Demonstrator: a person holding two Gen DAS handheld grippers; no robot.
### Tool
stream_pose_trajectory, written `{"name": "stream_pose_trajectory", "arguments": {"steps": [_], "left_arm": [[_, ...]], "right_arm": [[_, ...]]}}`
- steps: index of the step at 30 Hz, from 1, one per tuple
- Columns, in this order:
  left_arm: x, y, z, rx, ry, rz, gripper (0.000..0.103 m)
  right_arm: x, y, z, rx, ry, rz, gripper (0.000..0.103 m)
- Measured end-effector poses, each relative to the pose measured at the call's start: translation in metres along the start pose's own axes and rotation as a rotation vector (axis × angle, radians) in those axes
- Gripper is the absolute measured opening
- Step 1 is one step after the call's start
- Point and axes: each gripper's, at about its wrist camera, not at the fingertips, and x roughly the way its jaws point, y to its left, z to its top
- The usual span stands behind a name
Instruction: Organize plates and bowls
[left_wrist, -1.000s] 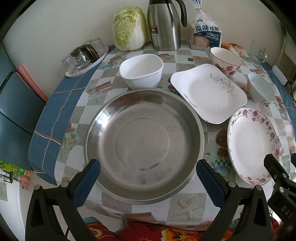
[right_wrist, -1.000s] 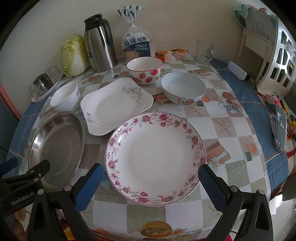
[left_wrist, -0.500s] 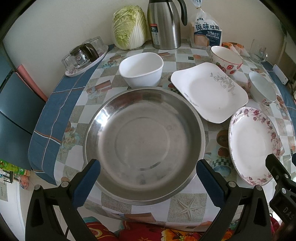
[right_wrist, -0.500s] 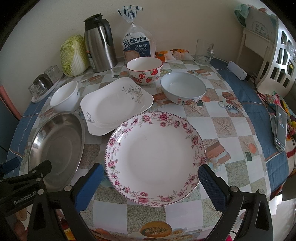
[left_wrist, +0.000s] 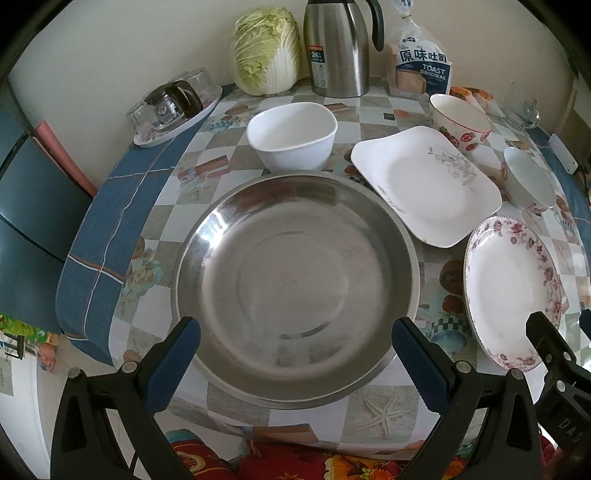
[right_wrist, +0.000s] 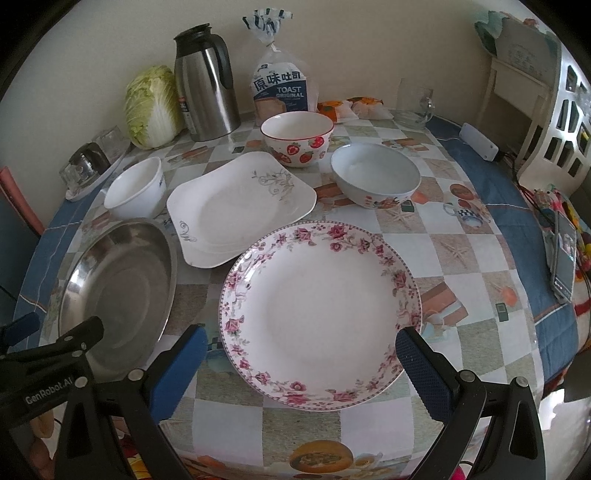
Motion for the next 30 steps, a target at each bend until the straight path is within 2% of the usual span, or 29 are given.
{"name": "stream_pose_trajectory", "arguments": {"steps": [5, 8, 11, 15, 22, 26, 30], "left_arm": [[0.003, 0.011, 0.003, -0.024, 0.004, -0.014, 0.103], [0.007, 0.031, 0.008, -0.088, 0.0, -0.027, 0.103], [0.008, 0.054, 0.012, -0.161, -0.037, -0.019, 0.103], [0.008, 0.075, 0.013, -0.21, -0.088, 0.01, 0.103], [0.023, 0.106, 0.014, -0.341, -0.129, -0.089, 0.103], [0.029, 0.11, 0.017, -0.348, -0.172, -0.084, 0.103], [0.041, 0.113, 0.02, -0.329, -0.144, -0.07, 0.103]], "right_arm": [[0.001, 0.009, -0.001, -0.008, 0.008, 0.008, 0.103], [0.004, 0.017, 0.0, -0.017, 0.015, 0.02, 0.103], [0.009, 0.028, 0.002, -0.03, 0.025, 0.04, 0.103], [0.02, 0.045, 0.006, -0.02, 0.045, 0.131, 0.103], [0.04, 0.073, 0.011, -0.017, 0.058, 0.245, 0.103], [0.053, 0.082, 0.011, -0.011, 0.084, 0.283, 0.103], [0.062, 0.087, 0.01, -0.002, 0.099, 0.298, 0.103]]}}
